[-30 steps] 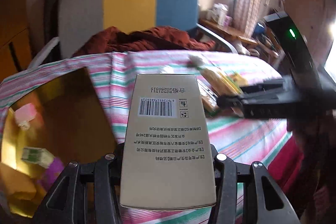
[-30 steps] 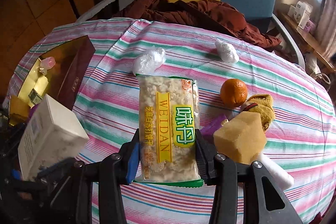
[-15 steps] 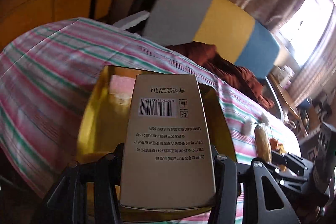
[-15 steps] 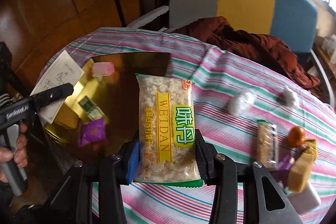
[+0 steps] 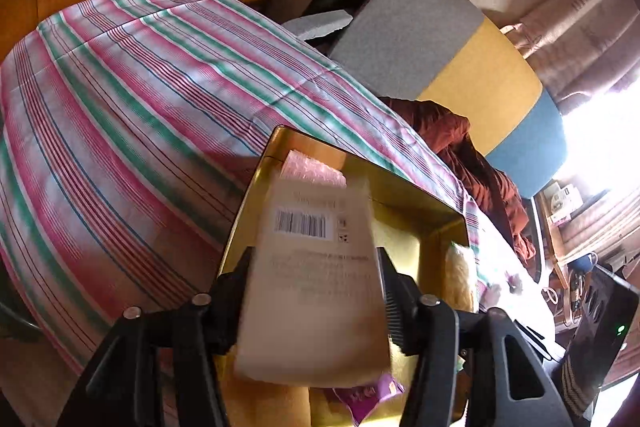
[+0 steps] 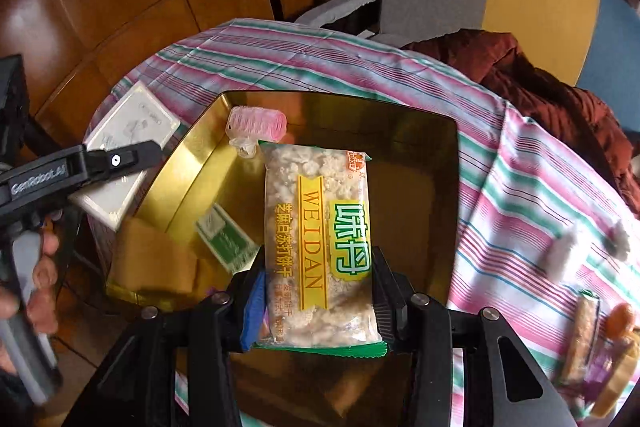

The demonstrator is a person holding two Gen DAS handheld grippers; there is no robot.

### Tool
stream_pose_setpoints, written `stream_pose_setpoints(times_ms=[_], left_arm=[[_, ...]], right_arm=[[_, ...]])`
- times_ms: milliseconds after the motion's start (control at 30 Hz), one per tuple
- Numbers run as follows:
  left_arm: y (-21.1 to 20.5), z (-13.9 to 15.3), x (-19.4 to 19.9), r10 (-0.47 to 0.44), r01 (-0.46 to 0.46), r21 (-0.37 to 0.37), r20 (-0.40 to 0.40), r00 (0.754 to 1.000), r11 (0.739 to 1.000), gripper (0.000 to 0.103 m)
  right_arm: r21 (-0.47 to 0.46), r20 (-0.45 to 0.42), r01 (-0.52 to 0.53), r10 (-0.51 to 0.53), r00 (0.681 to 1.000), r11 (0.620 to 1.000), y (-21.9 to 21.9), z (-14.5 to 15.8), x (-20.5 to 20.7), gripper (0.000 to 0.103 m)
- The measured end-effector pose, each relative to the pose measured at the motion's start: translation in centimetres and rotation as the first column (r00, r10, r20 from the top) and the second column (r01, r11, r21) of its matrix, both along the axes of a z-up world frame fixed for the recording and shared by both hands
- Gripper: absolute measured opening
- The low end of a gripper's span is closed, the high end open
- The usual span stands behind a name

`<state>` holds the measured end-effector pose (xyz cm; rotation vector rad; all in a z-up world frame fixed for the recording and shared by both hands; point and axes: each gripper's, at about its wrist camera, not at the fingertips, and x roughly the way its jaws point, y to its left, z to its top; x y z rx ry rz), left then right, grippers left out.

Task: Organize objects
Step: 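Carry the box and WEIDAN packet over the gold tray and open both tools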

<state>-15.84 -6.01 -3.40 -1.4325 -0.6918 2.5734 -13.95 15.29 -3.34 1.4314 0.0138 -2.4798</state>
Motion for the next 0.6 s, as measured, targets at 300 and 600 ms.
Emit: stream_pose_setpoints(times_ms=[300, 600], left_arm=[[-0.1, -0.1, 2.0, 0.006, -0.009, -0.077, -0.037, 0.999, 0.997, 0.063], [1.4, 2.0, 6.0, -0.04, -0.007, -0.271, -0.171, 0.984, 0.963, 0.063]], right_arm=[[-0.111, -0.017, -0.039, 0.037, 0.999, 0.993, -2.2, 0.3, -1.0, 0.058], [-0.024, -0.04, -0.024, 0.023, 0.999, 0.999, -2.2, -0.6, 2.4, 0.089]])
